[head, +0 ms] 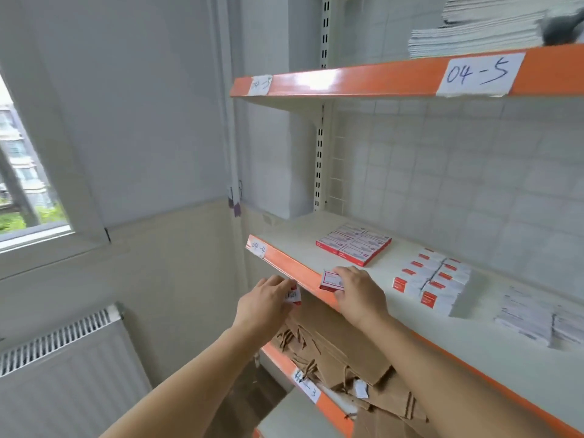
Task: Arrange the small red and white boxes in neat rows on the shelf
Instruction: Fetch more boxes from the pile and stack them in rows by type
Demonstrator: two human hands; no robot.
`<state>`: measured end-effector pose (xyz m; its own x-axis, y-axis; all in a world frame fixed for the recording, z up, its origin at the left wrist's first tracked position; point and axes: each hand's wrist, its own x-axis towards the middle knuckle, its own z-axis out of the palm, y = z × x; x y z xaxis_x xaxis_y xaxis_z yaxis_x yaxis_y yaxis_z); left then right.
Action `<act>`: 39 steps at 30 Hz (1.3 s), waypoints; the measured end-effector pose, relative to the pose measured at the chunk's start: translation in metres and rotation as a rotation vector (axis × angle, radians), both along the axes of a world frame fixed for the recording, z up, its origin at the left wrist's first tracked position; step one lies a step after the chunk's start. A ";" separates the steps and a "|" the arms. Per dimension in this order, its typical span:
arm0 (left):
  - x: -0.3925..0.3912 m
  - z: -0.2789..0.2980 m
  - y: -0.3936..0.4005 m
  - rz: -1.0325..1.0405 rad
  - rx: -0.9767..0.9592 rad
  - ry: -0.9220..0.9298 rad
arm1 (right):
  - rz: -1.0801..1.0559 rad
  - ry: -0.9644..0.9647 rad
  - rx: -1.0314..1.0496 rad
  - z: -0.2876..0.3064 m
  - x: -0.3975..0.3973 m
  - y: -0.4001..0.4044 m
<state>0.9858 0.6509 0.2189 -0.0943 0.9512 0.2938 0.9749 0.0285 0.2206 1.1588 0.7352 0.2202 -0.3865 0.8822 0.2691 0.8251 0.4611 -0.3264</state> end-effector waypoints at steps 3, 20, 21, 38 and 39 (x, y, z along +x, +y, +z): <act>-0.019 0.004 0.031 -0.044 0.002 -0.009 | -0.065 0.020 -0.008 0.002 -0.013 0.016; -0.021 0.002 0.177 -0.360 0.013 -0.041 | -0.268 -0.013 -0.012 -0.016 -0.027 0.073; -0.021 0.001 0.183 -0.388 0.003 -0.046 | -0.283 -0.017 -0.011 -0.016 -0.027 0.073; -0.062 -0.011 0.227 -0.797 -0.125 -0.259 | -0.560 -0.034 0.039 -0.016 -0.055 0.064; -0.062 -0.012 0.227 -0.803 -0.125 -0.263 | -0.561 -0.038 0.042 -0.015 -0.055 0.063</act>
